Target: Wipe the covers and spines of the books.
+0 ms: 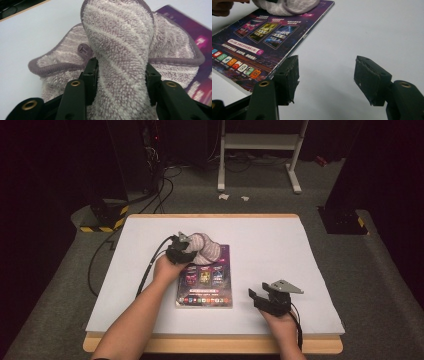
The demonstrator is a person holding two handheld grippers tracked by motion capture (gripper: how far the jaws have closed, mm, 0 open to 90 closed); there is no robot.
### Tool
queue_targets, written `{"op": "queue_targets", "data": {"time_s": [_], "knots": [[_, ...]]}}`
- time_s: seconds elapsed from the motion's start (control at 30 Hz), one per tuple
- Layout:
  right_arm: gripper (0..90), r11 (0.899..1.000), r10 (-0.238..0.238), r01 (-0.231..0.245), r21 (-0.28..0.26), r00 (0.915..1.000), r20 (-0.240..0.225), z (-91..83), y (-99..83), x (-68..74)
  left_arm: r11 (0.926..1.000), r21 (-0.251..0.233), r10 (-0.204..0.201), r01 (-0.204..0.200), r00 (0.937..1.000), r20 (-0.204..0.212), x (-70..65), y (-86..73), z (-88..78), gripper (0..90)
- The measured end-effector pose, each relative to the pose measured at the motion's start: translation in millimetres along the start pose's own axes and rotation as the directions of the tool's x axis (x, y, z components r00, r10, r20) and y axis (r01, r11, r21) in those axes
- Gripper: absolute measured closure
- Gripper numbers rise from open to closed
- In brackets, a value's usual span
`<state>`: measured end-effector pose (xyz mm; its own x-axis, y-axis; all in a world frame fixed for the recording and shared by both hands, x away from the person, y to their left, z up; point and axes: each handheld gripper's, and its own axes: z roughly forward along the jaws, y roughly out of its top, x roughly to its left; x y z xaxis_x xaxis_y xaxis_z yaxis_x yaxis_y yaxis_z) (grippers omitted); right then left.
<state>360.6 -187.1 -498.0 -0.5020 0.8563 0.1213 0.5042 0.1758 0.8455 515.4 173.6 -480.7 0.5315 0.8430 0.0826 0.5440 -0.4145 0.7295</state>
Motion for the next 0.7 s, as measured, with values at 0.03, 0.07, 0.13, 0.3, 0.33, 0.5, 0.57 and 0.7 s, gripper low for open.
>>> {"op": "queue_targets", "data": {"time_s": [0.03,0.07,0.13,0.3,0.33,0.5,0.57,0.7], "knots": [[37.0,1.0,0.002,-0.002,-0.004,1.0,0.0,-0.6,0.4,-0.4,1.0,0.002,-0.005,0.005,1.0,-0.006,5.0,-2.9,-2.6,57.6],[37.0,1.0,0.003,-0.003,-0.006,1.0,0.0,-1.2,0.6,-0.9,0.9999,0.0,-0.015,0.015,0.9998,-0.01,8.1,-5.1,-4.2,57.6],[37.0,1.0,0.002,-0.002,-0.005,1.0,0.0,-1.1,0.6,-0.9,0.9997,0.004,-0.025,0.025,0.9994,-0.023,16.7,-10.5,-8.8,57.6],[37.0,1.0,-0.004,0.004,0.0,1.0,0.0,0.4,0.6,0.6,0.9987,0.016,-0.047,0.048,0.9974,-0.054,33.7,-21.3,-17.5,57.7],[37.0,1.0,-0.005,0.005,0.002,1.0,0.0,0.5,0.6,1.1,0.9985,0.018,-0.051,0.052,0.9971,-0.056,36.3,-23.5,-18.2,57.7],[37.0,1.0,-0.003,0.003,0.004,1.0,0.001,0.8,0.4,1.0,0.9973,0.008,-0.072,0.073,0.9959,-0.054,40.5,-29.0,-19.5,57.6],[36.9,1.0,-0.003,0.003,0.003,1.0,0.001,0.8,0.3,0.8,0.9973,0.001,-0.074,0.074,0.9962,-0.047,40.3,-28.9,-20.7,57.6],[36.9,1.0,-0.002,0.002,0.002,1.0,0.0,0.9,0.2,0.7,0.9966,-0.033,-0.077,0.076,0.9965,-0.031,39.5,-25.9,-28.1,57.6]]}}
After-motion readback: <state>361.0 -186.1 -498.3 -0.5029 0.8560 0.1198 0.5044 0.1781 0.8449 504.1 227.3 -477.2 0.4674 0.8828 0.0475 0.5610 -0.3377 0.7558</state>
